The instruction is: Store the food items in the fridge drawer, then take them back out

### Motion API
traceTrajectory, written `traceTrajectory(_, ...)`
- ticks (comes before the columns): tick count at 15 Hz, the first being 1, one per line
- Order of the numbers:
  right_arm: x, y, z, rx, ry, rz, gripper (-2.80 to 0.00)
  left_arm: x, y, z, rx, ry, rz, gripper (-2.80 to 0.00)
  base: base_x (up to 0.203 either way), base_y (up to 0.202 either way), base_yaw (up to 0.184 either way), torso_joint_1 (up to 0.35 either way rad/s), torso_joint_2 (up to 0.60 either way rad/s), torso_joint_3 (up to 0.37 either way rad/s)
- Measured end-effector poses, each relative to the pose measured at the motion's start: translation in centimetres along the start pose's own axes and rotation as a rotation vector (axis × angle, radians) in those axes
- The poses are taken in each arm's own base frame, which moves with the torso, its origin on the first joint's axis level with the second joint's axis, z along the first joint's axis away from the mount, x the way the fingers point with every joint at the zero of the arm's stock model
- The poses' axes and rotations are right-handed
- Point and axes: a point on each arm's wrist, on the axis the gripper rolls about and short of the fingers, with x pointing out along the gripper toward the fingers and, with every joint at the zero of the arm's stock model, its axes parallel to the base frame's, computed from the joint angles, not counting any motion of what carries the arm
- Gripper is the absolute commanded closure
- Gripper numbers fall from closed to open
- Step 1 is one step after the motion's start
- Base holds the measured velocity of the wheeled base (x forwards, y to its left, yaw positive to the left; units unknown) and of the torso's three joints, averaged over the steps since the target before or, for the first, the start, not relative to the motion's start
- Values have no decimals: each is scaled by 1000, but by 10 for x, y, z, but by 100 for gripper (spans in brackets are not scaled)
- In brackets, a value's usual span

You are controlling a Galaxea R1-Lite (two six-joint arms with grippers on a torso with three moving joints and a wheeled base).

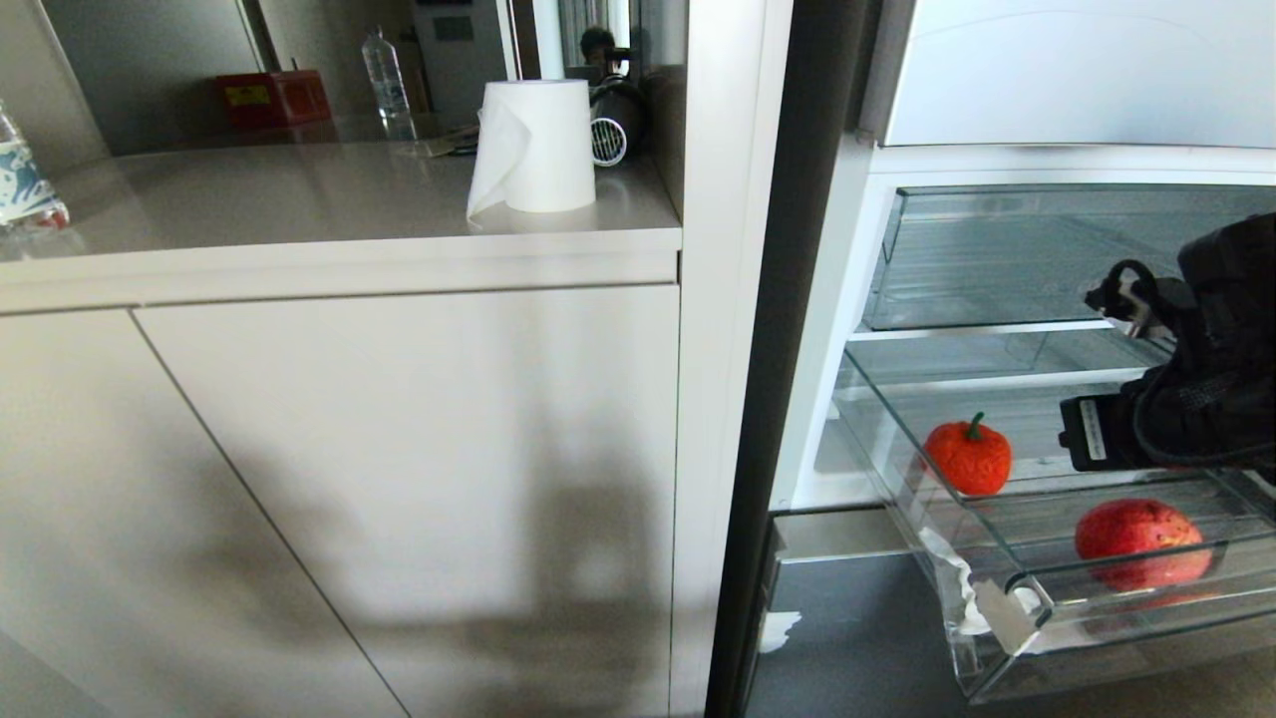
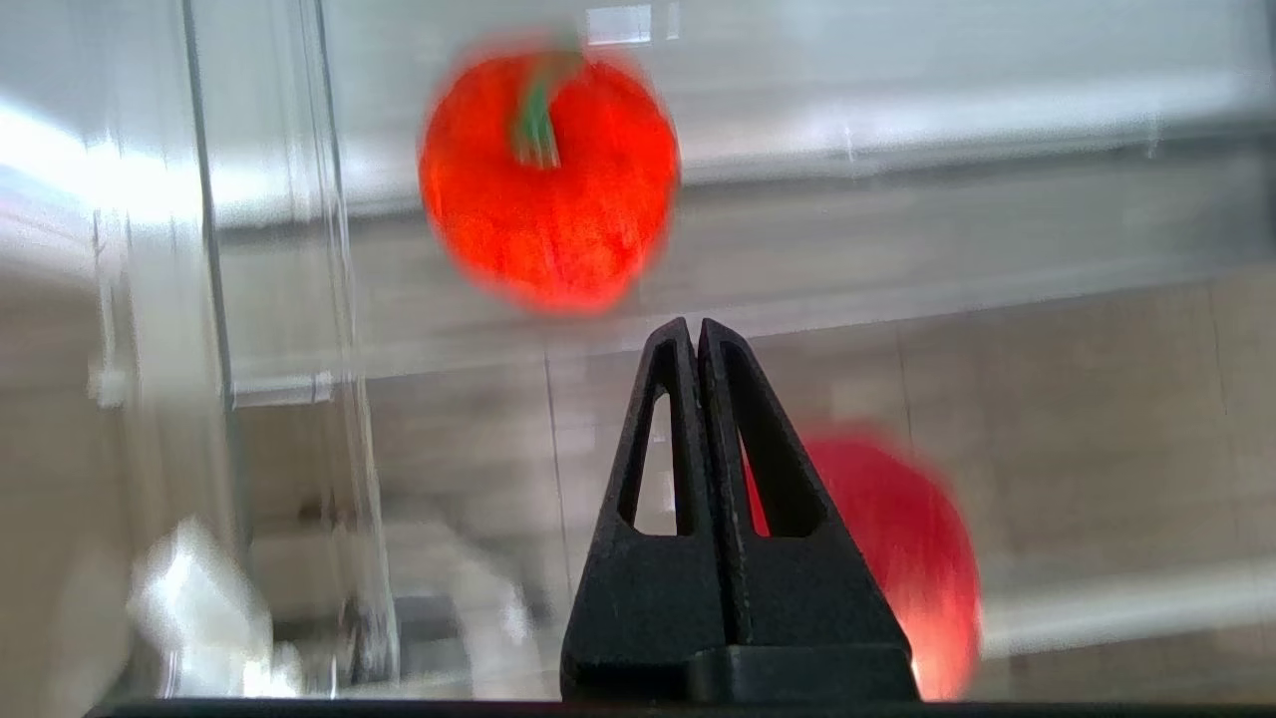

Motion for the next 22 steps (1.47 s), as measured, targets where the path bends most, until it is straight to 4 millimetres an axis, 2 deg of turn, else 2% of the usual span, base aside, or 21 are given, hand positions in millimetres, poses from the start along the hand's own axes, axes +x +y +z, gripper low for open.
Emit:
traceTrajectory(1,5,1,-2,-10,3,0,0,0,0,0,0,0,0,0,0,0,0,0,0,0)
traceTrajectory(2,7,2,-3,-15,5,5,-280,0,0,0,0,0,0,0,0,0,0,0,0,0)
traceTrajectory(10,19,8,0,-12,-26,48,-280,0,0,0,0,0,0,0,0,0,0,0,0,0)
traceTrajectory(16,62,18,5,-8,-42,48,-280,0,0,0,0,0,0,0,0,0,0,0,0,0)
traceTrajectory(22,88,23,2,-9,-24,48,-280,0,0,0,0,0,0,0,0,0,0,0,0,0)
